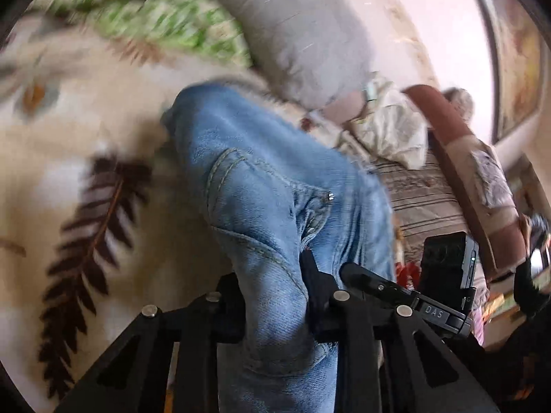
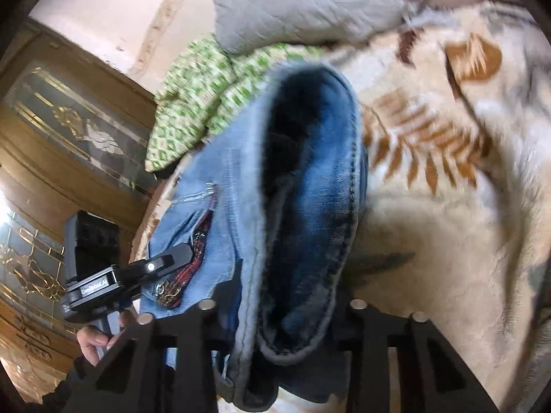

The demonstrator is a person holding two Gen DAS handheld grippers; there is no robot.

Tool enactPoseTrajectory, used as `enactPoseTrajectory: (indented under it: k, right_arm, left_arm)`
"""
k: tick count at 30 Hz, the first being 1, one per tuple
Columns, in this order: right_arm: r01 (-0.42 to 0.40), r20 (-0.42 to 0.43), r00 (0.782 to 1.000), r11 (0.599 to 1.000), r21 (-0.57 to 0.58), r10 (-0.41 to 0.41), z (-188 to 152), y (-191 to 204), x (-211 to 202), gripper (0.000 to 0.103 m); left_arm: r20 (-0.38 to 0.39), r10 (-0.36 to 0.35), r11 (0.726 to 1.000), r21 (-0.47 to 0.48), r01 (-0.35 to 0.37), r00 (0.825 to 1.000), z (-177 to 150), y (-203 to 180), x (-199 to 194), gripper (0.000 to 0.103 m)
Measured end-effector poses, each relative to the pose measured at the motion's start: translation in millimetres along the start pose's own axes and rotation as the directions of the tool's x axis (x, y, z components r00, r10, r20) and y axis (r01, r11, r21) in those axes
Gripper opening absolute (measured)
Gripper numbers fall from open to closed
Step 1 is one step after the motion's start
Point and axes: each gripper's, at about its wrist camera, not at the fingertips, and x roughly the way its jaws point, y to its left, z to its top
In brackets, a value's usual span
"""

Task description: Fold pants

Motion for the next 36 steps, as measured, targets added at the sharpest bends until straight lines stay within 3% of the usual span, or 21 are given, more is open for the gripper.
enactPoseTrajectory:
  k: [3, 7, 11, 14, 16, 19, 23, 25, 27, 29, 33, 36]
  right_arm:
    - [-0.006, 0.075, 0.997, 1.0, -0.009, 0.007, 12, 13, -17, 0.035]
    - [0.047, 0.127, 0.991, 0.999, 0.009, -0.048, 31, 17, -12, 0.035]
    - [0.118, 0.034, 0.992, 0.989, 0.092, -0.122, 29, -11, 34, 0.035]
    - [0.065, 0.053, 0.996, 0.988, 0.14, -0.073, 22, -28, 40, 0.035]
    - [0.041, 0.046, 0.998, 0.987, 0.156, -0.048, 22, -32, 43, 0.038]
    - [0.053, 0.03, 0.998, 0.987, 0.149, -0.058, 23, -34, 43, 0.045]
    - [0.032, 0.019, 0.999, 0.983, 0.182, -0.036, 26, -40, 36, 0.066]
    - [0.025, 0.007, 1.0, 0.983, 0.184, -0.027, 25, -38, 20, 0.072]
    - [0.025, 0.035, 0.999, 0.989, 0.148, -0.031, 24, -29, -1, 0.092]
    - [0.043, 0.088, 0.995, 0.995, 0.09, -0.051, 23, -17, -24, 0.101]
    - [0.071, 0.105, 0.992, 0.996, 0.047, -0.076, 21, -2, -46, 0.103]
    - [0.078, 0.118, 0.989, 0.995, 0.061, -0.084, 15, -2, -65, 0.103]
  left_arm:
    - [0.005, -0.004, 0.999, 0.039, 0.004, 1.0, 24, -12, -1, 0.028]
    - [-0.043, 0.02, 0.997, 0.075, -0.016, 0.999, 54, -4, 25, 0.028]
    - [-0.146, 0.131, 0.991, 0.055, -0.124, 0.981, 48, 29, 66, 0.03]
    - [-0.123, 0.048, 0.998, -0.035, -0.053, 0.991, 43, 50, 63, 0.031]
    - [-0.123, 0.047, 0.998, -0.045, -0.053, 0.991, 40, 55, 65, 0.037]
    - [-0.12, 0.056, 0.997, -0.053, -0.062, 0.991, 40, 57, 65, 0.045]
    - [-0.073, 0.084, 0.994, -0.067, -0.089, 0.994, 39, 58, 53, 0.073]
    - [-0.041, 0.1, 0.99, -0.095, -0.103, 0.994, 37, 55, 39, 0.085]
    - [-0.003, 0.104, 0.991, -0.084, -0.104, 0.995, 33, 49, 19, 0.099]
    - [0.019, 0.14, 0.989, -0.052, -0.139, 0.99, 27, 43, 5, 0.102]
    - [0.011, 0.196, 0.98, -0.024, -0.196, 0.98, 15, 31, -16, 0.102]
    - [0.044, 0.18, 0.982, -0.072, -0.177, 0.983, 5, 25, -34, 0.103]
